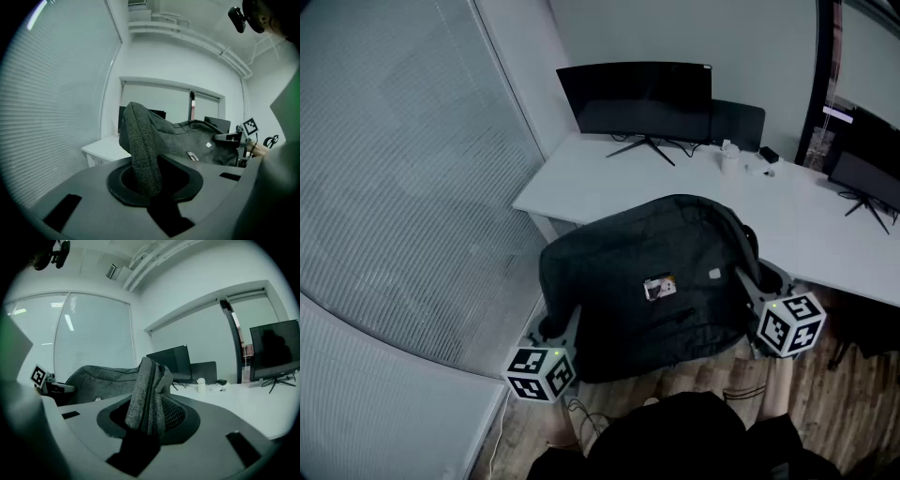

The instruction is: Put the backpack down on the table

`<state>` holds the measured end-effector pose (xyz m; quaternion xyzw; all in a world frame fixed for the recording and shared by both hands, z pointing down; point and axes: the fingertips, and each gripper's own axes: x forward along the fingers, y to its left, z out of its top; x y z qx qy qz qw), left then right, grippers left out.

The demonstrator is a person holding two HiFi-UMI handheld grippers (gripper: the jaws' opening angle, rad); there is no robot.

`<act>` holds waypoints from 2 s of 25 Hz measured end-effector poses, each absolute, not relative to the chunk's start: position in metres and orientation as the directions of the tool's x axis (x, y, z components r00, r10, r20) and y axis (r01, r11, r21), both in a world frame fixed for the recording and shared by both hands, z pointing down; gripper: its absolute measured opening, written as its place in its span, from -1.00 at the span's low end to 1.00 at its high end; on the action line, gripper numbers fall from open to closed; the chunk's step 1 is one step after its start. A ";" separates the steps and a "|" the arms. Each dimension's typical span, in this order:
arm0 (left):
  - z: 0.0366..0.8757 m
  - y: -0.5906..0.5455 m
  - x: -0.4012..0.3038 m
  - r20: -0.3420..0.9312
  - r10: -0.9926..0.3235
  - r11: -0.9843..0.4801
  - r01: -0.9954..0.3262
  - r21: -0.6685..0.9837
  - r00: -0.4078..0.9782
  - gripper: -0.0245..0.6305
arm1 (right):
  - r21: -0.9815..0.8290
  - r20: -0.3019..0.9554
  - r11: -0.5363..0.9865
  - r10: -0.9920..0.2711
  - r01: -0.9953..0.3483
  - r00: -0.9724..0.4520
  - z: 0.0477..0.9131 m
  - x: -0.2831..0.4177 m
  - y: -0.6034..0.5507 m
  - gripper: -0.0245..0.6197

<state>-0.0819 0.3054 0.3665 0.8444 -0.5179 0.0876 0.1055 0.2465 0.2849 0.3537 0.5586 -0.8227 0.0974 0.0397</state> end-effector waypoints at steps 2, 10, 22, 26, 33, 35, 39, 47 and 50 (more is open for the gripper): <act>0.366 0.307 -0.082 0.257 -0.857 -0.440 -0.894 0.086 0.446 -0.68 | -0.116 0.173 0.359 -0.911 -0.926 -0.375 0.354 0.246 0.286 -0.51; 0.368 0.308 -0.081 0.257 -0.859 -0.434 -0.896 0.091 0.442 -0.68 | -0.114 0.174 0.365 -0.908 -0.924 -0.381 0.355 0.247 0.285 -0.51; 0.380 0.308 -0.072 0.269 -0.868 -0.403 -0.908 0.114 0.418 -0.68 | -0.119 0.190 0.386 -0.896 -0.915 -0.402 0.364 0.256 0.278 -0.50; 0.383 0.315 -0.067 0.284 -0.877 -0.371 -0.922 0.114 0.388 -0.68 | -0.130 0.198 0.412 -0.880 -0.902 -0.431 0.369 0.260 0.273 -0.50; 0.388 0.311 -0.076 0.296 -0.892 -0.320 -0.939 0.123 0.342 -0.68 | -0.145 0.205 0.453 -0.856 -0.880 -0.475 0.374 0.250 0.254 -0.50; 0.391 0.306 -0.081 0.299 -0.893 -0.312 -0.941 0.127 0.336 -0.68 | -0.146 0.208 0.459 -0.852 -0.876 -0.481 0.376 0.244 0.246 -0.50; 0.398 0.286 -0.094 0.305 -0.894 -0.300 -0.944 0.139 0.329 -0.68 | -0.148 0.218 0.467 -0.844 -0.872 -0.490 0.380 0.230 0.223 -0.50; 0.404 0.221 -0.126 0.306 -0.893 -0.292 -0.942 0.164 0.330 -0.68 | -0.148 0.230 0.475 -0.837 -0.867 -0.497 0.380 0.198 0.157 -0.50; 0.403 0.198 -0.135 0.304 -0.893 -0.295 -0.941 0.166 0.333 -0.68 | -0.151 0.226 0.474 -0.838 -0.868 -0.497 0.378 0.189 0.135 -0.50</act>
